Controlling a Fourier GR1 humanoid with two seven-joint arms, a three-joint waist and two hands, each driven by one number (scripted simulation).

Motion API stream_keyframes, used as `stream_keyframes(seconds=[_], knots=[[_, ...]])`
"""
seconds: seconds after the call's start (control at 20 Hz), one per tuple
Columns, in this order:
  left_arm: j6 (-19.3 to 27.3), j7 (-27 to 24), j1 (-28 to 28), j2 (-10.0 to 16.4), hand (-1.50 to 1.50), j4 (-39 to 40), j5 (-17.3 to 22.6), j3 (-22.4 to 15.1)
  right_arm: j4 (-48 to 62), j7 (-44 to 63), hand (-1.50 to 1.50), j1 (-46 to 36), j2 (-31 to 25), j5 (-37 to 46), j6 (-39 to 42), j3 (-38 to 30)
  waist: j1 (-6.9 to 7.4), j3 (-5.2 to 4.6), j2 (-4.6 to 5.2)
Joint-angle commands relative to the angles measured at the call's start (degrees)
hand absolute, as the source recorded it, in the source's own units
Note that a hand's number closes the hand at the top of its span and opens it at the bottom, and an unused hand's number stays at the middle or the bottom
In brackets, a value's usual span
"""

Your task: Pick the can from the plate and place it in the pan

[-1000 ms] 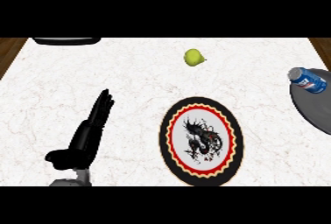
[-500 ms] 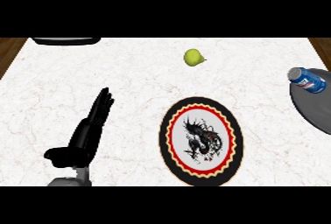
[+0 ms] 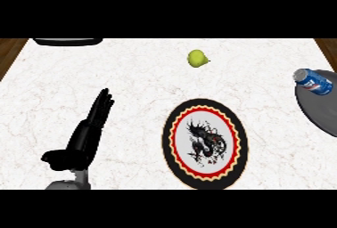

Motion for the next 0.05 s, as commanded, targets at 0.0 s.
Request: stream_keyframes(seconds=[0.0], knots=[[0.8, -2.6, -1.1, -1.5, 0.00, 4.1, -1.4, -0.5, -0.7, 1.5, -1.50, -2.2, -2.0, 1.4, -3.4, 1.1, 0.11, 0.01, 0.07]])
